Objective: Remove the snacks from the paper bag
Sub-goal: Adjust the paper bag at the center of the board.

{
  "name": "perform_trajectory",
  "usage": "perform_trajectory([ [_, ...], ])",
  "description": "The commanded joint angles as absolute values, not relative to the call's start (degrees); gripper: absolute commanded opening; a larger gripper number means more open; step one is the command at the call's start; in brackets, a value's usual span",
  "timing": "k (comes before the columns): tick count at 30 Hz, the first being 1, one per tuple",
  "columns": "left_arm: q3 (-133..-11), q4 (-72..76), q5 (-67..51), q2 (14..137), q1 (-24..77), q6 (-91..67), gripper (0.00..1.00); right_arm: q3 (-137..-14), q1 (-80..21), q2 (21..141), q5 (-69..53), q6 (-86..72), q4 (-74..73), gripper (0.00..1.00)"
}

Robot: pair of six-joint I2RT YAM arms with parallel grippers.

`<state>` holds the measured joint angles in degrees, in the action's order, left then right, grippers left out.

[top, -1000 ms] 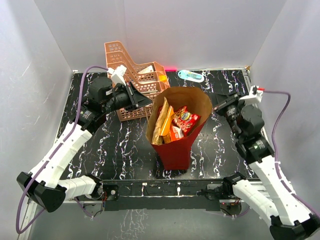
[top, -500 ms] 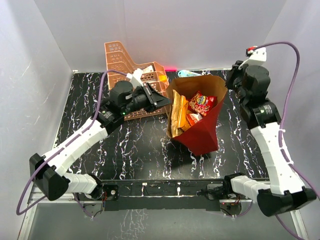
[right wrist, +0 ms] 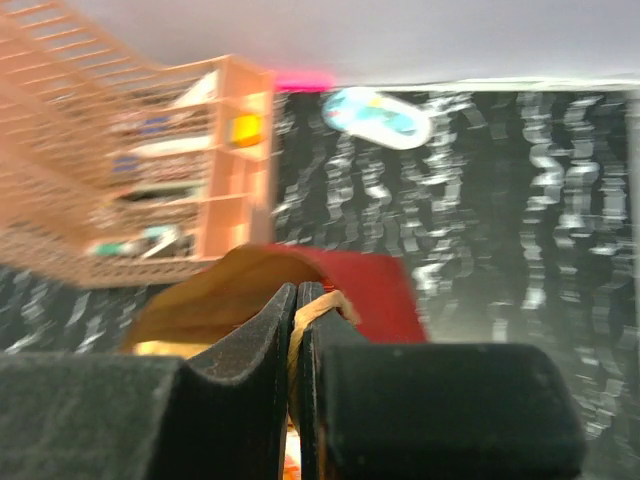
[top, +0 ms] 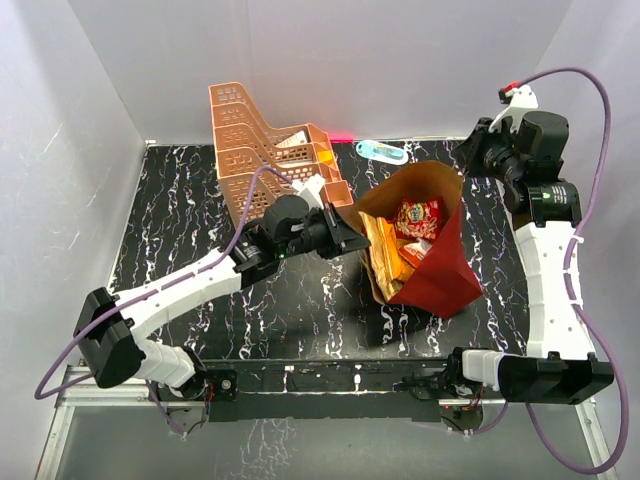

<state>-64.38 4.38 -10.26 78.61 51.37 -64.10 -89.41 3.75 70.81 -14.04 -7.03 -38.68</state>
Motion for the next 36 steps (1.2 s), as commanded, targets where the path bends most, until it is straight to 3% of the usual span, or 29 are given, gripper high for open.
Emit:
perform_trajectory([
  [1,-61.36,6.64,-9.4,72.99,52.68,-62.66,0.0,-86.58,3.85,65.22,-39.41,-17.68,-27.16,0.07],
  [6,-57.02,0.28,-6.42,67.11,53.63,-61.21,0.01,-74.59,3.79,60.71,-47.34,-28.79,-18.92,0.07],
  [10,-52.94,-1.76,-7.55,63.35,53.7,-61.41,0.13,-70.73,3.8,58.88,-46.32,-30.6,-18.82,0.07],
  [14,-52.04,-7.61,-6.6,59.58,53.63,-57.6,0.33,-71.84,3.81,57.91,-44.43,-30.1,-21.8,0.07],
  [18,-55.8,-18.14,-2.9,55.86,53.64,-49.85,0.66,-72.13,3.79,56.68,-42.93,-29.44,-23.39,0.07],
  [23,-62.7,-26.18,0.05,54.35,53.69,-42.94,0.85,-72.07,3.74,57.15,-40.54,-29.57,-25.54,0.07],
  [30,-65.75,-22.88,-6.38,59.57,53.72,-43.26,0.86,-74.7,3.84,58.4,-37.84,-27.96,-28.24,0.07],
  [36,-66.44,-16.17,-6.4,67.64,55.49,-47.89,0.68,-78.31,3.78,58.8,-34.71,-24.75,-32.34,0.07],
])
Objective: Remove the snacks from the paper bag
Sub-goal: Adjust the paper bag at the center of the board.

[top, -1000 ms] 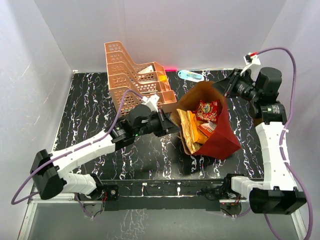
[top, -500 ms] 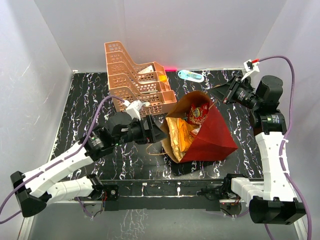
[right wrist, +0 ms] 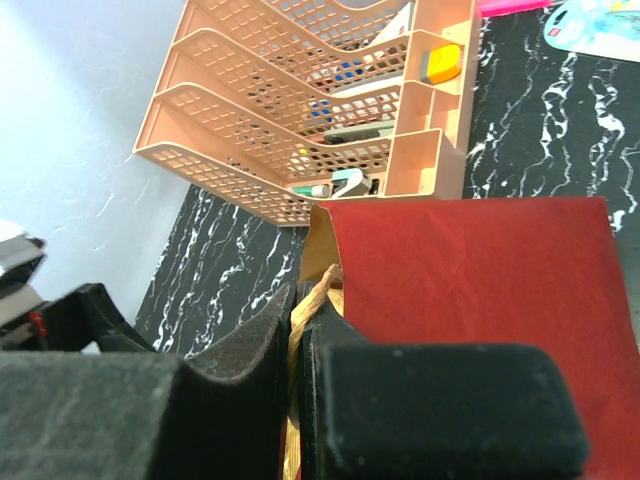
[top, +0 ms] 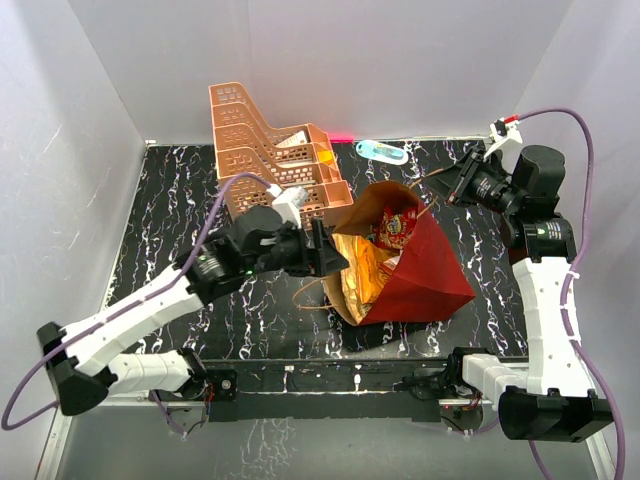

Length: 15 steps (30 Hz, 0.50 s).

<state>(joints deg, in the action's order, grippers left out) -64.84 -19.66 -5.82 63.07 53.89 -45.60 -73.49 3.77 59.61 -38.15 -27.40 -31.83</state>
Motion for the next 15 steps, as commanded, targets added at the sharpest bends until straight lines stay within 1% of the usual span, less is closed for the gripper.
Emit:
perform_trajectory([
  [1,-66.79,-16.1,-4.71,69.15,56.51,-48.84,0.66,-78.73,3.8,58.8,-33.8,-24.44,-32.87,0.07],
  [5,-68.0,-15.87,0.81,74.33,58.63,-51.58,0.62,-78.86,3.87,58.97,-32.56,-23.51,-33.89,0.07],
  [8,-70.46,-16.14,1.93,78.71,59.01,-50.81,0.58,-78.53,3.86,58.24,-31.03,-22.65,-34.62,0.07],
  [13,-73.56,-15.78,2.23,85.63,59.74,-50.55,0.43,-79.59,3.85,57.34,-27.5,-20.44,-36.53,0.07],
  [15,-74.54,-17.08,4.06,87.39,59.9,-50.72,0.38,-79.88,3.83,57.24,-26.3,-19.8,-37.05,0.07],
])
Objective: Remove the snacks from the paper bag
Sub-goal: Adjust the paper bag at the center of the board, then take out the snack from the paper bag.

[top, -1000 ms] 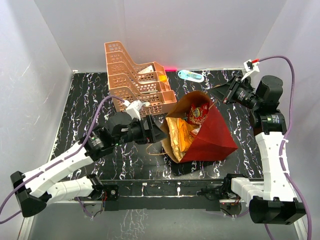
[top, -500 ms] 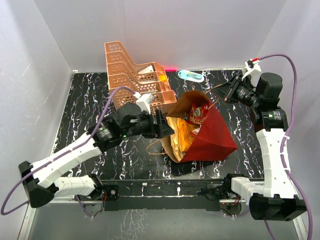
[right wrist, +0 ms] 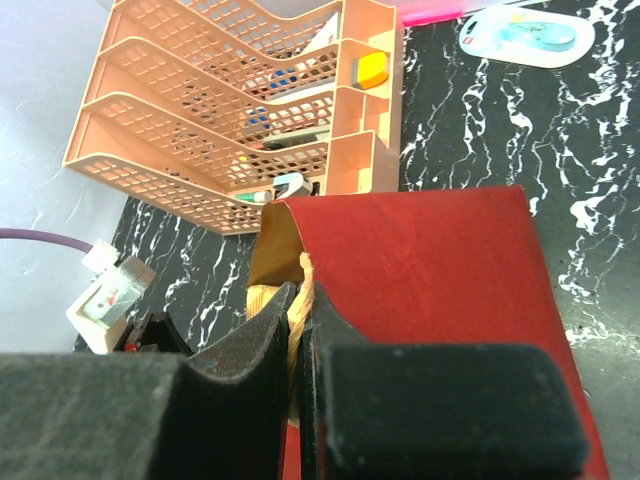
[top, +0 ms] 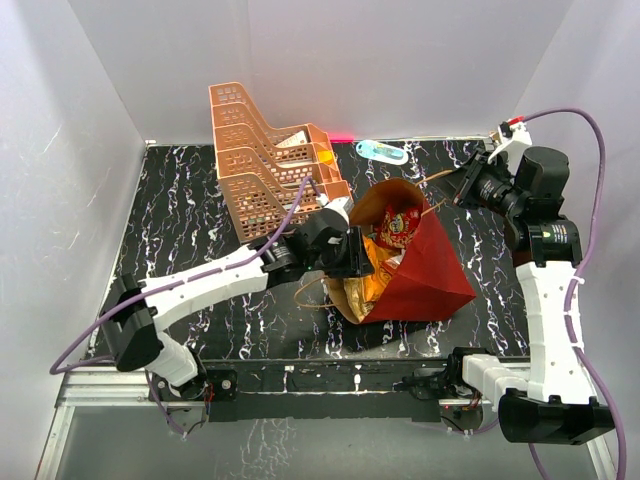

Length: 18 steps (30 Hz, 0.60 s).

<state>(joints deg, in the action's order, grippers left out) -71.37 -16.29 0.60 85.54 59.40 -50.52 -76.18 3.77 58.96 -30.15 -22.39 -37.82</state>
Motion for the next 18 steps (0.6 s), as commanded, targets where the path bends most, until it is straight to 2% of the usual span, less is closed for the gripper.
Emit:
perform_trajectory([
  [1,-74.69,-17.38,5.43,87.5,60.05,-51.01,0.37,-80.01,3.81,57.22,-25.67,-19.48,-37.19,0.07],
  [5,-73.97,-16.18,7.13,87.84,60.63,-51.93,0.44,-80.42,3.83,57.56,-25.31,-17.88,-38.14,0.07],
  [11,-75.26,-16.49,7.12,91.33,60.73,-52.97,0.44,-80.29,3.8,57.48,-25.46,-17.34,-37.99,0.07],
  [18,-78.14,-16.1,5.84,95.53,60.78,-52.79,0.36,-78.8,3.81,56.24,-25.22,-16.63,-37.97,0.07],
])
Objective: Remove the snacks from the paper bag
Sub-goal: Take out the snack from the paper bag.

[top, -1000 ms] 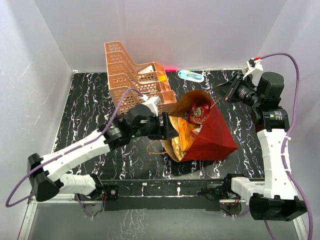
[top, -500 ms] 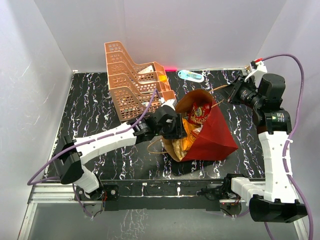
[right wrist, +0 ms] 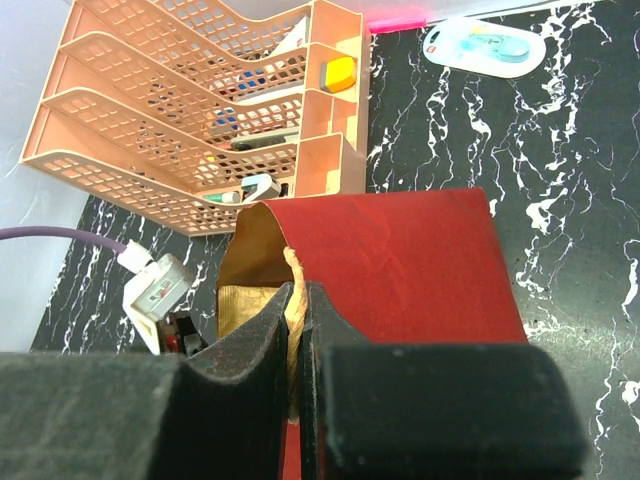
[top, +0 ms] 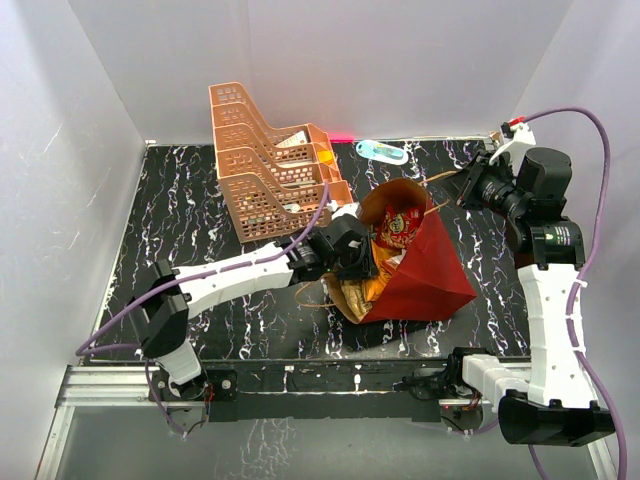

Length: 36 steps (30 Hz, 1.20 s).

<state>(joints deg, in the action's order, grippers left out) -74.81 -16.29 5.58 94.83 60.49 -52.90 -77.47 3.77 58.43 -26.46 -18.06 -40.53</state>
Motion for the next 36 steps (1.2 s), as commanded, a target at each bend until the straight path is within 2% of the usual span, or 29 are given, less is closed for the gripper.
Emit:
perform_trajectory([
  [1,-78.55,-16.13,5.76,96.14,60.76,-52.55,0.35,-78.83,3.84,56.17,-24.89,-16.36,-38.16,0.07],
  [2,-79.22,-16.32,5.71,96.52,60.76,-52.21,0.32,-79.02,3.85,56.16,-24.57,-15.9,-38.55,0.07],
  [6,-82.23,-18.39,5.52,96.64,60.74,-50.07,0.04,-79.84,3.85,55.91,-18.86,-13.66,-40.85,0.07],
  [7,-82.67,-18.59,5.08,96.0,60.78,-49.61,0.0,-79.83,3.86,55.79,-17.08,-13.17,-41.33,0.07],
  [19,-94.26,-20.24,-4.32,87.95,58.98,-42.51,0.0,-78.94,3.33,52.41,-2.05,-4.65,-42.38,0.07],
  [23,-101.3,-24.77,-4.91,86.46,58.24,-37.1,0.0,-78.28,2.84,50.82,0.97,-3.58,-42.09,0.07],
  [29,-110.95,-36.07,0.56,83.01,57.25,-28.94,0.0,-77.24,2.89,49.72,1.99,-4.22,-42.63,0.07],
  [36,-117.59,-48.61,13.77,78.65,57.13,-23.87,0.0,-78.13,2.87,49.38,1.23,-4.63,-42.93,0.07],
])
